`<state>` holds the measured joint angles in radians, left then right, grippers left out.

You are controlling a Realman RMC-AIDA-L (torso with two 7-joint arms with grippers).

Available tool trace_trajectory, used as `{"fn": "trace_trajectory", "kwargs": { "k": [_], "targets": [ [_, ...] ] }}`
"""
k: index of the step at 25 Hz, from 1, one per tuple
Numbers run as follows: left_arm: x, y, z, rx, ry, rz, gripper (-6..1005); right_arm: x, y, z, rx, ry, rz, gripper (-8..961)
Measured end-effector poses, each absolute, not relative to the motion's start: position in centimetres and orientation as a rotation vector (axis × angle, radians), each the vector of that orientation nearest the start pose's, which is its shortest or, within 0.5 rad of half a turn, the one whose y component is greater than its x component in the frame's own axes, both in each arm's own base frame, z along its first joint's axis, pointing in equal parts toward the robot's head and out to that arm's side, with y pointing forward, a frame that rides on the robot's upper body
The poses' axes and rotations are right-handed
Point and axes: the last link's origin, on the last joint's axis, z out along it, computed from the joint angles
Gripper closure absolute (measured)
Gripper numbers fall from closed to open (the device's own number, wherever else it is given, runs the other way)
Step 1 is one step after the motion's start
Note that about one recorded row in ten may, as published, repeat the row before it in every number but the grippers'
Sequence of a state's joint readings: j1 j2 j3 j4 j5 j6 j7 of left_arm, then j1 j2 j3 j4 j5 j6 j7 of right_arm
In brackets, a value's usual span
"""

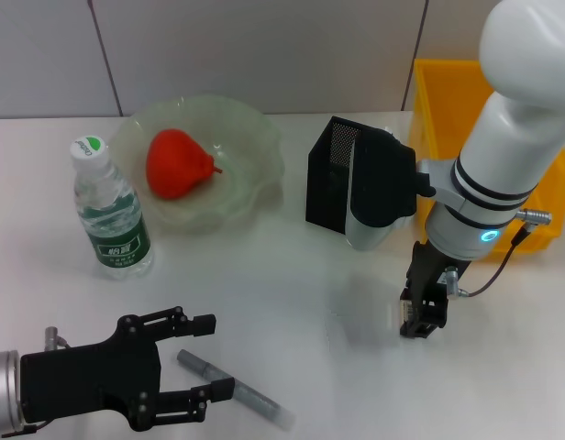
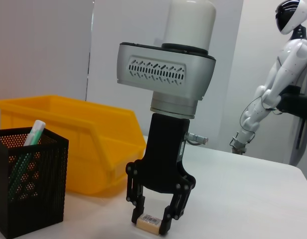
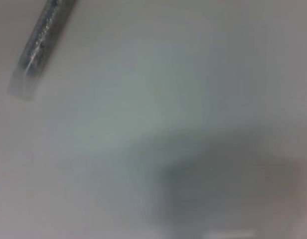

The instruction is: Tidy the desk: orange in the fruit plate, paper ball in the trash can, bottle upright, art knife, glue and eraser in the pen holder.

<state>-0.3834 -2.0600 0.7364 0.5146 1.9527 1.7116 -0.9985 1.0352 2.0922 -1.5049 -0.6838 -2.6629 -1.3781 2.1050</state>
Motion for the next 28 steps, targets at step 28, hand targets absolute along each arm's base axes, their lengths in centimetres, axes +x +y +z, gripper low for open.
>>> {"fn": "trace_trajectory", "kwargs": {
  "k": [28],
  "targets": [
    [-29.5,25.7,-1.7,-2.813,-0.374,-0.822,214,8.8,44.3,2.0,-2.567,0.53,-0.282,550]
  ]
}}
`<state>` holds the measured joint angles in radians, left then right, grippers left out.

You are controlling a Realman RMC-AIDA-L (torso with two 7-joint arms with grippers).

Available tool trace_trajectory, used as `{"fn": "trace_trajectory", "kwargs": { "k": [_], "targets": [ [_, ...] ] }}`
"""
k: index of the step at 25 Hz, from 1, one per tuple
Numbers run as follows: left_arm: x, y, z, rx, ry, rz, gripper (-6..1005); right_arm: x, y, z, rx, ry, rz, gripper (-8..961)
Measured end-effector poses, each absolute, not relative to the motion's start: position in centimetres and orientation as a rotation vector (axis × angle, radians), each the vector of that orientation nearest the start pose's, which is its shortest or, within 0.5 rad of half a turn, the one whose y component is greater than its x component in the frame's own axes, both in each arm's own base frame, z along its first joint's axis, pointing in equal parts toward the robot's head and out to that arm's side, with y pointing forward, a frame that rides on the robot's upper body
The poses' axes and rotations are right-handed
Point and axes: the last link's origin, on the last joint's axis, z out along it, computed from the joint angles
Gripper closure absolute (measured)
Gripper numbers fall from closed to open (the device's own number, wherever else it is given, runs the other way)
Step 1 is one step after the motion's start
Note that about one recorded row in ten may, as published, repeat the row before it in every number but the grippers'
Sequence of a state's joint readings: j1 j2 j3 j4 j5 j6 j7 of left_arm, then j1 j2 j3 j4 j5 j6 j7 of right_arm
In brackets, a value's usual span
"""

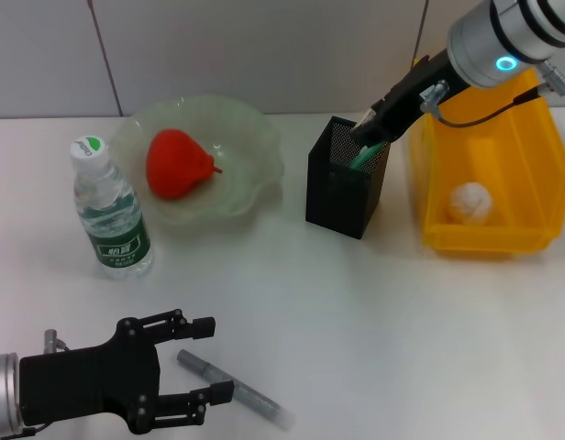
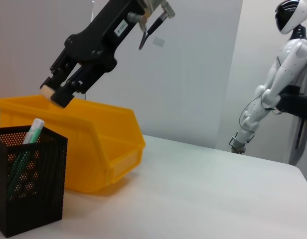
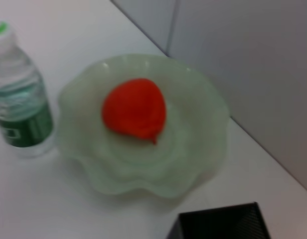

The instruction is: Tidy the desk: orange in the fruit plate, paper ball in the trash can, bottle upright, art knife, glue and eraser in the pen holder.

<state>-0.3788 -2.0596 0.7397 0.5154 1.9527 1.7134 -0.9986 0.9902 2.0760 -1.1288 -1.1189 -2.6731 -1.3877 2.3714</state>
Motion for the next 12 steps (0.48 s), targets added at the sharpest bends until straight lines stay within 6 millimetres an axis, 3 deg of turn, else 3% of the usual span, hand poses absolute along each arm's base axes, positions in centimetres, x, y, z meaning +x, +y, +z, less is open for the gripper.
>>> {"fn": "trace_trajectory", "kwargs": {
  "k": [12],
  "targets": [
    [-29.5,25.7,-1.7,-2.811,-0.375,-0.825,213,10.0,45.4,0.6,-2.534,0.57,-0.279,533]
  ]
}}
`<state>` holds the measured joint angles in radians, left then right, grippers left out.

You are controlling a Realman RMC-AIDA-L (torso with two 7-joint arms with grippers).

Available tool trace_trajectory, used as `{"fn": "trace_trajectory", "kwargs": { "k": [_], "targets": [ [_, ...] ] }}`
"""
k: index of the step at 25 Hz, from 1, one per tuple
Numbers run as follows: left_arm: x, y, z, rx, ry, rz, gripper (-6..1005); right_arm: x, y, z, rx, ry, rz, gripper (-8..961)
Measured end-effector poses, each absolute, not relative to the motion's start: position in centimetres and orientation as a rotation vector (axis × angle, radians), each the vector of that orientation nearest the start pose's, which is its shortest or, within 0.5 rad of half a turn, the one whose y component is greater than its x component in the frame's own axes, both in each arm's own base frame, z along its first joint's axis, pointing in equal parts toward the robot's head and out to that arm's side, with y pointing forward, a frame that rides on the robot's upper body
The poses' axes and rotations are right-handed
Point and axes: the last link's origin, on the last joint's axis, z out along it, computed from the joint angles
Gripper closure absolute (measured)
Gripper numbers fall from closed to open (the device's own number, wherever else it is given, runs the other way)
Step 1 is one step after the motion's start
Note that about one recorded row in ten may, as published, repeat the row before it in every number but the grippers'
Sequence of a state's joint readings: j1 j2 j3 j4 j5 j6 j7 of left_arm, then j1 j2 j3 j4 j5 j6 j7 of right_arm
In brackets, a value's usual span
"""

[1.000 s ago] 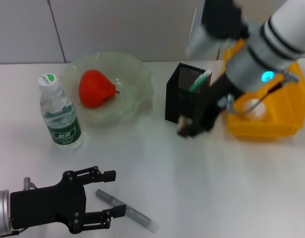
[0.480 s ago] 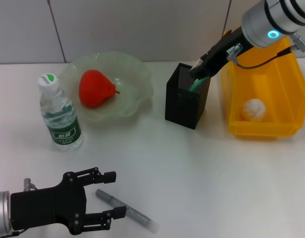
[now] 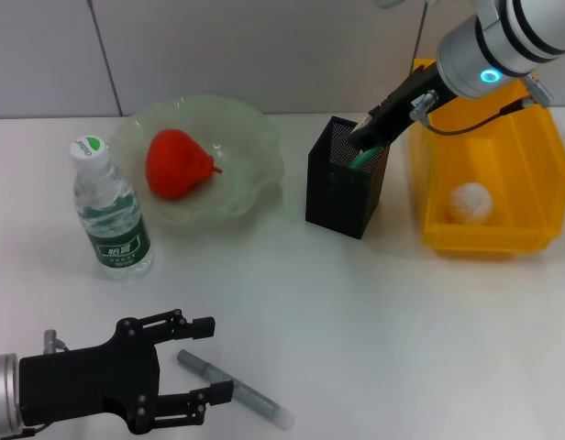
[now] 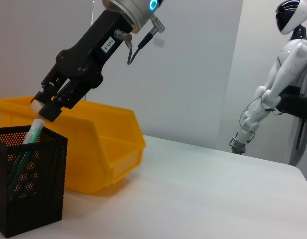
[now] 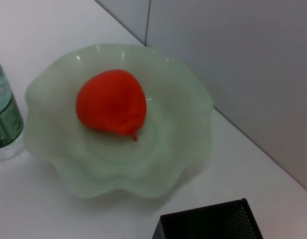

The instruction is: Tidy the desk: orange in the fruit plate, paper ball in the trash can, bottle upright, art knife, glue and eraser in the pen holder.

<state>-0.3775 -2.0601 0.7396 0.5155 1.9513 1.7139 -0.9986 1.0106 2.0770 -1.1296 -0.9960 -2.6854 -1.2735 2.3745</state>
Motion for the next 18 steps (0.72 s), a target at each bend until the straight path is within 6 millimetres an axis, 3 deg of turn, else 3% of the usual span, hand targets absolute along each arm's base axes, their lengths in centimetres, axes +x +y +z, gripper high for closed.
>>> {"fn": "trace_trajectory", "kwargs": {
  "k": [13,18],
  "targets": [
    [-29.57,25.61,-1.69,-2.81,-0.376,-0.825,213,9.95,45.68,0.52,-2.523,0.559,-0.268,306],
    [-29.59,25.64,-1.63,-2.811,-0.374,-0.823,213,9.85,45.71,0.83,-2.523,0.54,-0.132,200]
  ]
}}
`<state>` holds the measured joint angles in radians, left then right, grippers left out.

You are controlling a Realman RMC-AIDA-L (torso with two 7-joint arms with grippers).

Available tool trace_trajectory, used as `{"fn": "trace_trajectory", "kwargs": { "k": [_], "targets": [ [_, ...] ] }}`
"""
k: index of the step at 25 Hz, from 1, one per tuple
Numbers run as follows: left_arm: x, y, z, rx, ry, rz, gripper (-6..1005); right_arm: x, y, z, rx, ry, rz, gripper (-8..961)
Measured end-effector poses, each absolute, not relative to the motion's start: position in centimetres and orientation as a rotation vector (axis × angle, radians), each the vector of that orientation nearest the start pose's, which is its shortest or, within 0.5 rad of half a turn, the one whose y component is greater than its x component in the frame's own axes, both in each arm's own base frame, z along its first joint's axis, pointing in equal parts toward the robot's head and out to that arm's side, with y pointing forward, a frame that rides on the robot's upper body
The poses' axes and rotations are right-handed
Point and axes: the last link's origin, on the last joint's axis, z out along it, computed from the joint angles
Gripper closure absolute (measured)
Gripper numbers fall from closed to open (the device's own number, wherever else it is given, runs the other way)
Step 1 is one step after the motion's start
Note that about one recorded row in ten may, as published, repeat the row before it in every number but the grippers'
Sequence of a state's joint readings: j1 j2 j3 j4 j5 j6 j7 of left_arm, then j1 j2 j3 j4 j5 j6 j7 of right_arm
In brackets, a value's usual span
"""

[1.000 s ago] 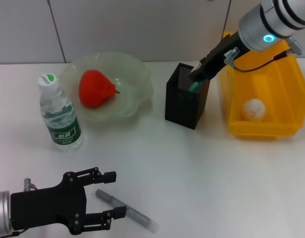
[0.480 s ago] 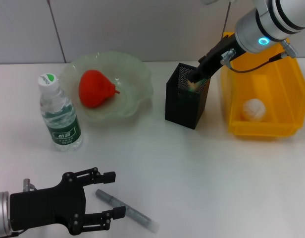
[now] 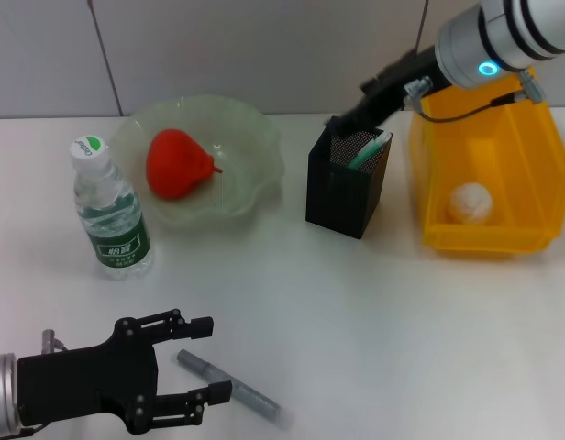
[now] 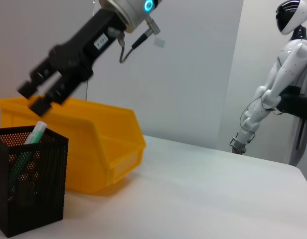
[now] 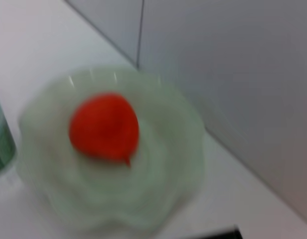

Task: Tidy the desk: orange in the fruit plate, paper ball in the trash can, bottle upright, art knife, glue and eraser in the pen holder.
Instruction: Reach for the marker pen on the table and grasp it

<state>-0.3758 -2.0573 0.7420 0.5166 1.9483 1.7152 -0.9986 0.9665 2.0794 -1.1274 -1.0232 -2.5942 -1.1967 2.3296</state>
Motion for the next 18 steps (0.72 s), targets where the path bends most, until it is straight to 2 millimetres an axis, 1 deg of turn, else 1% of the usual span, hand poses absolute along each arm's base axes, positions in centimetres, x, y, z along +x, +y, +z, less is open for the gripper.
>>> {"fn": "trace_trajectory", "kwargs": {
  "k": [1,2,3,5,6,7,8,10,11,12,15,16,17,18],
  "targets": [
    [-29.6,25.7,-1.6,-2.813,-0.372,-0.821,213,9.4,45.2,1.2,-2.558,0.514,0.031,179],
    [-29.6,25.7,-1.6,-2.813,-0.372,-0.821,213,9.4,45.2,1.2,-2.558,0.514,0.031,179],
    [-29.6,25.7,-1.6,-2.813,-0.371,-0.821,213,9.3,44.9,1.3,-2.574,0.497,0.096,179],
    [-29.6,25.7,-1.5,-2.814,-0.369,-0.819,214,8.9,44.0,1.6,-2.617,0.443,0.3,179],
    [-29.5,25.8,-1.5,-2.815,-0.365,-0.819,214,9.1,43.0,1.8,-2.645,0.384,0.467,179],
    [-29.5,25.8,-1.5,-2.815,-0.365,-0.819,214,9.1,43.0,1.8,-2.645,0.384,0.467,179],
    [-29.5,25.8,-1.5,-2.815,-0.365,-0.819,214,9.4,42.5,1.8,-2.657,0.358,0.53,179],
    [-29.5,25.8,-1.5,-2.816,-0.362,-0.819,214,10.3,41.2,1.6,-2.686,0.309,0.666,179],
    [-29.4,25.9,-1.5,-2.817,-0.359,-0.819,214,11.5,40.0,1.2,-2.725,0.289,0.752,179],
    [-29.4,25.9,-1.5,-2.817,-0.359,-0.819,214,11.5,40.0,1.2,-2.725,0.289,0.752,179],
    [-29.5,26.0,-1.4,-2.817,-0.357,-0.817,214,13.7,38.0,0.7,-2.787,0.287,0.833,178],
    [-29.5,26.0,-1.4,-2.817,-0.357,-0.815,214,15.3,36.7,0.6,-2.829,0.285,0.858,178],
    [-29.5,26.0,-1.3,-2.817,-0.358,-0.813,214,15.3,36.7,0.6,-2.829,0.285,0.858,178],
    [-29.5,26.0,-1.3,-2.818,-0.36,-0.812,214,16.3,35.9,0.5,-2.85,0.28,0.869,178]
  ]
}}
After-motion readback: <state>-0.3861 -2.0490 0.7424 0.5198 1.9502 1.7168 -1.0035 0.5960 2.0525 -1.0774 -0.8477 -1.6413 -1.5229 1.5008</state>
